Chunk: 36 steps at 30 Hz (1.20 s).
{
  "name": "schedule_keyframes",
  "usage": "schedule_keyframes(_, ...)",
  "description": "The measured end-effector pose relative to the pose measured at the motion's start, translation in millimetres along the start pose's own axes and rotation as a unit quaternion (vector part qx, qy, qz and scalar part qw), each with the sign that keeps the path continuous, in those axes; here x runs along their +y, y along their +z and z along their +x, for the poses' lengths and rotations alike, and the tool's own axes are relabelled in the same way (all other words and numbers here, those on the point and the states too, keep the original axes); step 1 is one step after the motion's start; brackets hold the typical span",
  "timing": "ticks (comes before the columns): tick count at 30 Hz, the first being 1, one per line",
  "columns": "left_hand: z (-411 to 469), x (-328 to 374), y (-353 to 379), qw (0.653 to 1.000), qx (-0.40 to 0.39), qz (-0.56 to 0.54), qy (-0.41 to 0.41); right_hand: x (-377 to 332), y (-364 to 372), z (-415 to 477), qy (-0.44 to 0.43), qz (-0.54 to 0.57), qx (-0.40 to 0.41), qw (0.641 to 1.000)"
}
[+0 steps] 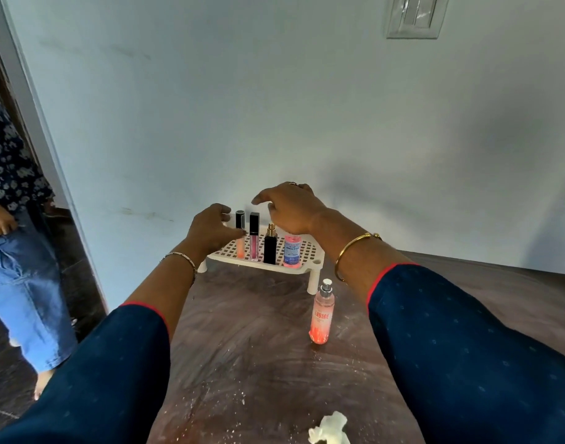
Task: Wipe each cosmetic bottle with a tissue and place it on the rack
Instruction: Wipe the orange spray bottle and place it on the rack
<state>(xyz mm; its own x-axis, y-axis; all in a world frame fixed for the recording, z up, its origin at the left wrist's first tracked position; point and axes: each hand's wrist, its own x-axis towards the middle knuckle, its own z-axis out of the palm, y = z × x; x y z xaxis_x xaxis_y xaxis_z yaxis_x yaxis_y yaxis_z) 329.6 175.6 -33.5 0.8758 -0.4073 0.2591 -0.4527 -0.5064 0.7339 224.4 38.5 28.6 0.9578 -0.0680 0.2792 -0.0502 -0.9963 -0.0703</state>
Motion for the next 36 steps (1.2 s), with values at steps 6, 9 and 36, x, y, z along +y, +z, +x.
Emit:
schedule_keyframes(6,-37.5,34.6,-11.5,0.996,0.048,0.033,0.066,10.3,-7.7,-48.8,0.044,0.064,0.036,0.996)
schedule_keyframes(9,-60.5,50.5,-8.0,0.993,0.052,0.026,0.099,17.1,-8.3,-76.0,0.062,0.11,0.056,0.99)
schedule_keyframes(36,-138.1,77.1,71.9,0.99,-0.068,-0.012,0.124,36.3,37.2,-201.3,0.122,0.351,0.041,0.927)
